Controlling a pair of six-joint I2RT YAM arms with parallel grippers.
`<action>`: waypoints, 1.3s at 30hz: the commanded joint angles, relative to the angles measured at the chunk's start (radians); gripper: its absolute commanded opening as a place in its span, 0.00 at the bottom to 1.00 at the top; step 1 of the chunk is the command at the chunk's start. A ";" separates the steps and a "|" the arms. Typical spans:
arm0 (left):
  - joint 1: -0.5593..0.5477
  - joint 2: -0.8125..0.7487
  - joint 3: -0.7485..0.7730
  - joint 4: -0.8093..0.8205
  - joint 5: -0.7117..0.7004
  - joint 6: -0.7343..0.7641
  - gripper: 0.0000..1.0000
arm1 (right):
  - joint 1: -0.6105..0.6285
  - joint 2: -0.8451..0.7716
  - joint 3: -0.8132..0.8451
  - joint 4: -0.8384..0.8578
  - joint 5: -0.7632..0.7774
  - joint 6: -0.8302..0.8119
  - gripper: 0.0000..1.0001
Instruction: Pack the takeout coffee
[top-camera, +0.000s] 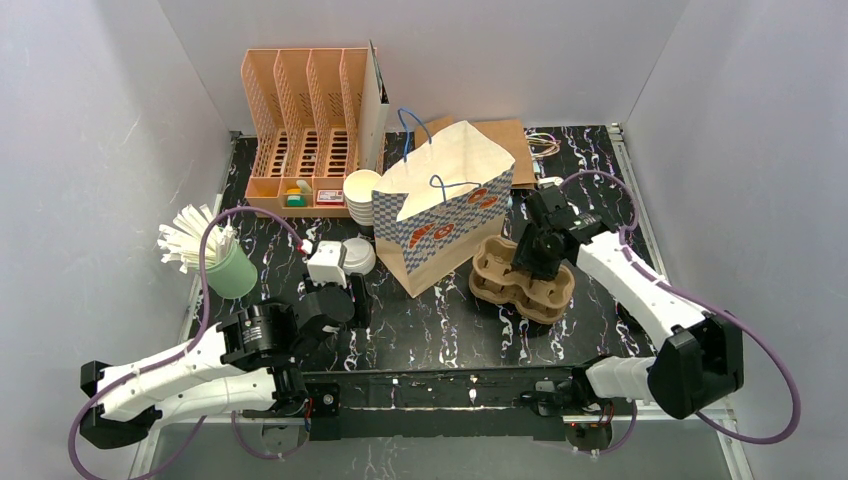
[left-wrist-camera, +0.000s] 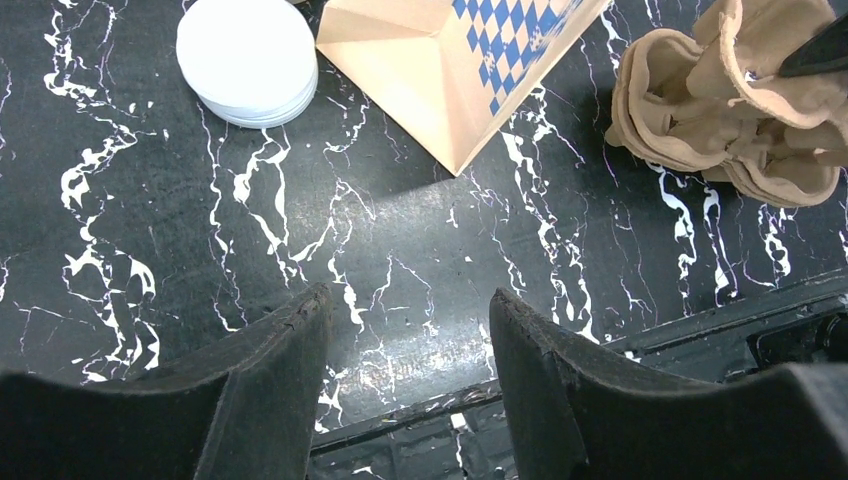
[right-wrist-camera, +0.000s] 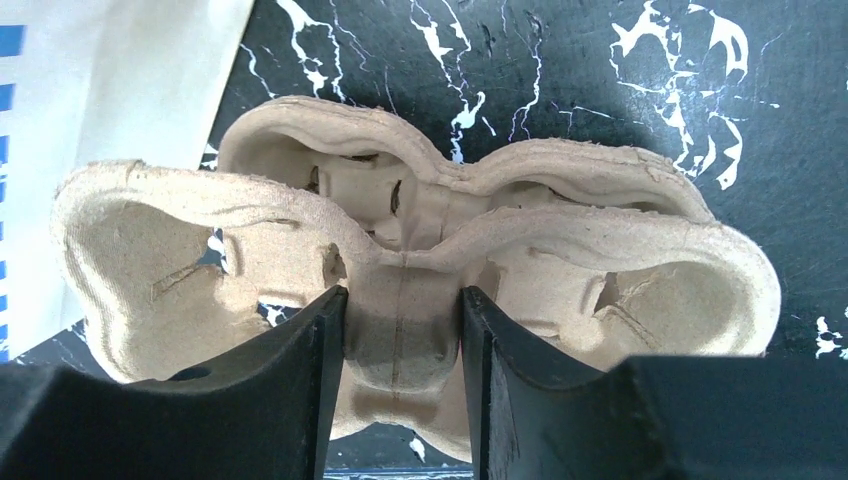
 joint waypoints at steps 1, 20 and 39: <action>0.000 0.000 0.020 0.007 -0.008 0.010 0.57 | 0.004 -0.043 0.089 -0.050 0.026 -0.051 0.50; 0.082 0.218 0.313 0.023 -0.011 0.042 0.84 | 0.004 -0.177 0.413 -0.041 0.019 -0.401 0.37; 0.576 0.579 0.635 0.165 0.462 0.028 0.98 | 0.002 0.138 0.905 0.167 -0.202 -0.501 0.30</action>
